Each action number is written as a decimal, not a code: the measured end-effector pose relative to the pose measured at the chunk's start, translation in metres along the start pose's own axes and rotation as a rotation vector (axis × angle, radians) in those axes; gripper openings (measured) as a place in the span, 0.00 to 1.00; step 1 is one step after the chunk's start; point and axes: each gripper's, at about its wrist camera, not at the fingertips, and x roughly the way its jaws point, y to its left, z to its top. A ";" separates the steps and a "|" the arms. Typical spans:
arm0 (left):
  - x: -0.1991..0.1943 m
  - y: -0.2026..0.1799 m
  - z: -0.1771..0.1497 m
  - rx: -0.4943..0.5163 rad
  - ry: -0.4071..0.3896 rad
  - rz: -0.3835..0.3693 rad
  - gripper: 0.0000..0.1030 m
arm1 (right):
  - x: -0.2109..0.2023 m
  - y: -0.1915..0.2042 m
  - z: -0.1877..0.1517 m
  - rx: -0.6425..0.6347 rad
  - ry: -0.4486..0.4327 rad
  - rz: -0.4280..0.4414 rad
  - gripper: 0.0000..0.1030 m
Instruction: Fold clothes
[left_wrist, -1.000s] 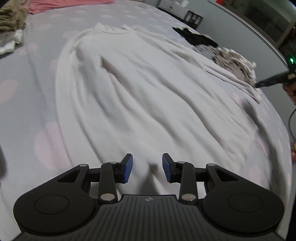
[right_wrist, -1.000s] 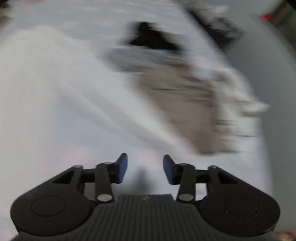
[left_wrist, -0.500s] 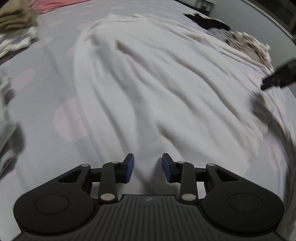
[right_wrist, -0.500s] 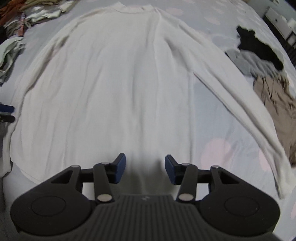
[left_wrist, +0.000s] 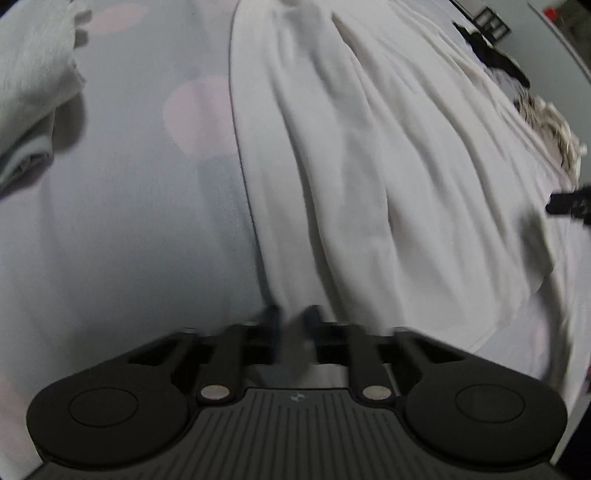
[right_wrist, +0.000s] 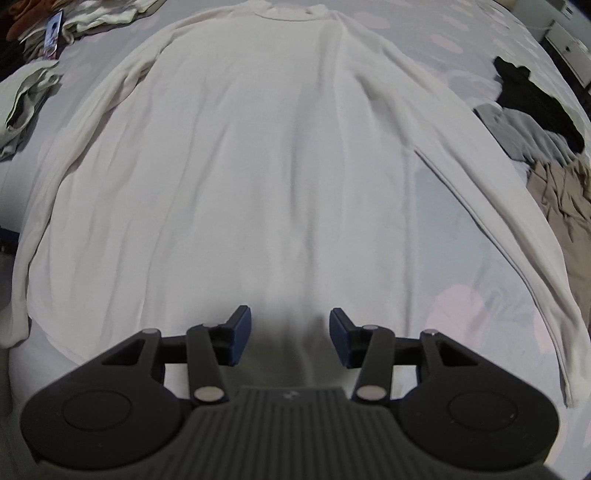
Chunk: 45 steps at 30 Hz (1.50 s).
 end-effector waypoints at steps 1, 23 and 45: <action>-0.004 0.001 0.000 -0.013 -0.014 -0.042 0.03 | 0.002 0.001 0.000 -0.005 0.004 -0.003 0.49; -0.095 0.072 0.031 0.032 -0.228 0.592 0.04 | 0.005 0.005 0.000 0.007 0.013 -0.010 0.49; -0.038 -0.050 0.026 0.198 -0.088 -0.047 0.41 | -0.004 -0.027 -0.021 0.122 0.013 -0.041 0.49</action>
